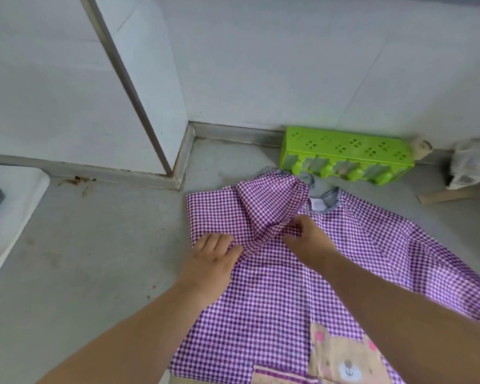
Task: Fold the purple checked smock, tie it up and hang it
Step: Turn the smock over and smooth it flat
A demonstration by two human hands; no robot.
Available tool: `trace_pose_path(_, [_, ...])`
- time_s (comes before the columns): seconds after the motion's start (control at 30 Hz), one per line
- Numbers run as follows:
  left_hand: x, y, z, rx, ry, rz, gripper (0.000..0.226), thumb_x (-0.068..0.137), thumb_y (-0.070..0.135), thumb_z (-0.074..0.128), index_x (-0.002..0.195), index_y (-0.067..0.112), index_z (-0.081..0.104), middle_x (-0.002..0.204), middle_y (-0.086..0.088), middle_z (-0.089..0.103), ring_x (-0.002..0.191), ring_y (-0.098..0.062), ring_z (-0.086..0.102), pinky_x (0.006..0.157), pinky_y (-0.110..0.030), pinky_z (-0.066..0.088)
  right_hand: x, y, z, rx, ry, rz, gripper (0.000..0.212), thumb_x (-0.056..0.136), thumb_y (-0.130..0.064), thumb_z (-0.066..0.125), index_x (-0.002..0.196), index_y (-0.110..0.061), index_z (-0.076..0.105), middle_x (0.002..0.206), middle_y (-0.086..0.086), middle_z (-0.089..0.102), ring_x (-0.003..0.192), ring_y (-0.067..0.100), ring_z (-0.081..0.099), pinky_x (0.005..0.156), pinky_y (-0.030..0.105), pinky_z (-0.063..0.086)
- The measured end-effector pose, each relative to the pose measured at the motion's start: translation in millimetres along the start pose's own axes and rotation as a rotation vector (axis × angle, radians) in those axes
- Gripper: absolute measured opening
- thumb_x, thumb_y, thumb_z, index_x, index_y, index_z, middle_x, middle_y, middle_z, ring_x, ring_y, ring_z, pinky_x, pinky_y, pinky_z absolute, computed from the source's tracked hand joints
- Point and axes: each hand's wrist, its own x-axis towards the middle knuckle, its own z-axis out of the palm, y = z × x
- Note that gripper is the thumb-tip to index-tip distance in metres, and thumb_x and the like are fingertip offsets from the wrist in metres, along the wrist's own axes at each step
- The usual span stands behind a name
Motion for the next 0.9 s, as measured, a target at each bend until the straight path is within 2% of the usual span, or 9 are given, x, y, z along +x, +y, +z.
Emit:
trace_pose_path(0.1, [7, 9, 0, 0.087, -0.008, 0.152, 0.055, 0.082, 0.017, 0.063, 0.136, 0.022, 0.059, 0.132, -0.006, 0.061, 0.12, -0.031, 0.059, 0.112, -0.053, 0.046, 12, -9, -3, 0.477, 0.101, 0.133, 0.043, 0.096, -0.027, 0.065, 0.132, -0.027, 0.043, 0.104, -0.003, 0.068, 0.06, 0.01, 0.057, 0.053, 0.03, 0.048])
trace_pose_path(0.17, [12, 14, -2, 0.16, -0.02, 0.221, 0.053, 0.086, 0.02, 0.057, 0.139, 0.022, 0.056, 0.131, -0.007, 0.062, 0.119, -0.032, 0.06, 0.112, -0.053, 0.046, 21, -12, -8, 0.556, 0.122, 0.145, 0.047, 0.097, -0.027, 0.065, 0.138, -0.035, 0.043, 0.098, 0.003, 0.067, 0.057, 0.011, 0.055, 0.052, 0.031, 0.047])
trace_pose_path(0.27, [16, 17, -2, 0.234, -0.057, 0.289, 0.054, 0.09, 0.024, 0.054, 0.144, 0.024, 0.051, 0.135, -0.01, 0.059, 0.121, -0.033, 0.058, 0.117, -0.053, 0.041, 28, -14, -14, 0.372, 0.08, 0.116, 0.039, 0.096, -0.025, 0.068, 0.134, -0.033, 0.064, 0.101, -0.002, 0.071, 0.064, 0.014, 0.059, 0.062, 0.035, 0.058])
trace_pose_path(0.43, [18, 22, -5, 0.257, -0.092, 0.258, 0.062, 0.091, 0.025, 0.064, 0.15, 0.023, 0.043, 0.139, -0.01, 0.055, 0.126, -0.034, 0.055, 0.121, -0.054, 0.034, 17, -10, -29, 0.187, 0.206, 0.058, 0.031, 0.098, -0.025, 0.067, 0.128, -0.029, 0.072, 0.108, -0.012, 0.071, 0.05, 0.011, 0.057, 0.045, 0.025, 0.049])
trace_pose_path(0.57, [15, 24, -6, 0.252, -0.122, 0.201, 0.064, 0.094, 0.022, 0.061, 0.154, 0.022, 0.038, 0.147, -0.011, 0.049, 0.135, -0.035, 0.049, 0.126, -0.056, 0.028, -9, 7, -44, 0.162, 0.397, 0.039, 0.029, 0.096, -0.022, 0.067, 0.123, -0.028, 0.073, 0.106, -0.011, 0.072, 0.076, 0.003, 0.066, 0.065, 0.024, 0.053])
trace_pose_path(0.67, [17, 28, -8, 0.243, -0.135, 0.214, 0.062, 0.086, 0.021, 0.068, 0.146, 0.022, 0.049, 0.137, -0.009, 0.056, 0.126, -0.033, 0.056, 0.12, -0.054, 0.037, -30, 36, -56, 0.134, 0.472, 0.057, 0.035, 0.092, -0.015, 0.065, 0.125, -0.027, 0.071, 0.119, -0.005, 0.067, 0.09, 0.01, 0.066, 0.07, 0.024, 0.05])
trace_pose_path(0.77, [20, 29, -10, 0.188, -0.194, 0.218, 0.067, 0.078, 0.021, 0.079, 0.141, 0.023, 0.056, 0.135, -0.01, 0.059, 0.125, -0.034, 0.058, 0.116, -0.054, 0.042, -47, 59, -67, 0.079, 0.526, 0.124, 0.036, 0.09, -0.016, 0.064, 0.122, -0.029, 0.07, 0.117, -0.001, 0.068, 0.078, 0.016, 0.067, 0.06, 0.024, 0.048])
trace_pose_path(0.83, [19, 31, -7, 0.178, -0.197, 0.163, 0.069, 0.092, 0.019, 0.067, 0.156, 0.026, 0.041, 0.157, -0.013, 0.043, 0.145, -0.036, 0.041, 0.125, -0.054, 0.03, -58, 70, -76, 0.049, 0.534, 0.21, 0.033, 0.089, -0.017, 0.065, 0.12, -0.028, 0.071, 0.106, -0.002, 0.072, 0.056, 0.015, 0.064, 0.044, 0.022, 0.042])
trace_pose_path(0.9, [20, 34, -6, 0.17, -0.256, 0.106, 0.071, 0.101, 0.017, 0.055, 0.163, 0.029, 0.023, 0.169, -0.011, 0.022, 0.156, -0.035, 0.021, 0.129, -0.052, 0.02, -69, 79, -84, 0.01, 0.501, 0.269, 0.024, 0.09, -0.021, 0.067, 0.111, -0.032, 0.071, 0.088, -0.008, 0.073, 0.048, 0.017, 0.063, 0.041, 0.026, 0.044])
